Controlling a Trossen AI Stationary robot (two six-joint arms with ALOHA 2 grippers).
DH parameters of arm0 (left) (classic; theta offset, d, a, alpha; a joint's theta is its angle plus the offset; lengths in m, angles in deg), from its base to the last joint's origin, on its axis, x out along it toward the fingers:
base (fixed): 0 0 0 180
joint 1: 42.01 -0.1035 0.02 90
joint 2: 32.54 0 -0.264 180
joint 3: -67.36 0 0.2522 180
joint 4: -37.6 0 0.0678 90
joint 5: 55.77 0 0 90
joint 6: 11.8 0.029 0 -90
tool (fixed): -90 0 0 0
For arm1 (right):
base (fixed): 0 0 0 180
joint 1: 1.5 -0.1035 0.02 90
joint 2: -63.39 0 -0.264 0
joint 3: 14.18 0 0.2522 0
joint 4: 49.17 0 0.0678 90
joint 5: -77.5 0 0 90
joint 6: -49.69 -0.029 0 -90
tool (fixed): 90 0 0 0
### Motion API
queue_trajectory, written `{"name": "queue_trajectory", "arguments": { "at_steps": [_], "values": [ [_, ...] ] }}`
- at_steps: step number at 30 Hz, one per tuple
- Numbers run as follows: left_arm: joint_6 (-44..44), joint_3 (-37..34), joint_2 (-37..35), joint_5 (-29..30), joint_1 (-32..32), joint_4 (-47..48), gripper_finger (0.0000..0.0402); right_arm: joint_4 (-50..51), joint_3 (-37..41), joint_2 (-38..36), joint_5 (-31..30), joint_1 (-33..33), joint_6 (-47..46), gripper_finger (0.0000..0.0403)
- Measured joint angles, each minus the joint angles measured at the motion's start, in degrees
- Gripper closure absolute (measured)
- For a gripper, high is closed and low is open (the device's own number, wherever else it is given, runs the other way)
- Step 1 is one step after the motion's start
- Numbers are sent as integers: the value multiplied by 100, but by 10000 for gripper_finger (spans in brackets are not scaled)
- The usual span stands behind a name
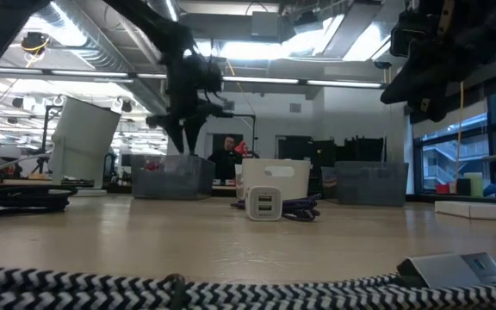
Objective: Pick and place items into bin
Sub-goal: Put the right white card reader box into the white bin
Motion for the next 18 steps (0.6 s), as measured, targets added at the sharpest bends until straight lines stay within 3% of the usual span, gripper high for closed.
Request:
{"name": "queue_trajectory", "arguments": {
  "at_steps": [4, 8, 13, 18],
  "values": [
    [-48, 0, -716, 128, 98, -205, 276, 32, 0, 0, 0, 0, 10, 398],
    [-260, 0, -1550, 704, 481, -493, 288, 63, 0, 0, 2, 0, 30, 398],
    [-272, 2, -2298, 1360, 1438, -799, 327, 63, 0, 0, 2, 0, 42, 398],
    [-820, 4, -2524, 2302, 2492, -1023, 375, 68, 0, 0, 9, 2, 330, 398]
  ]
}}
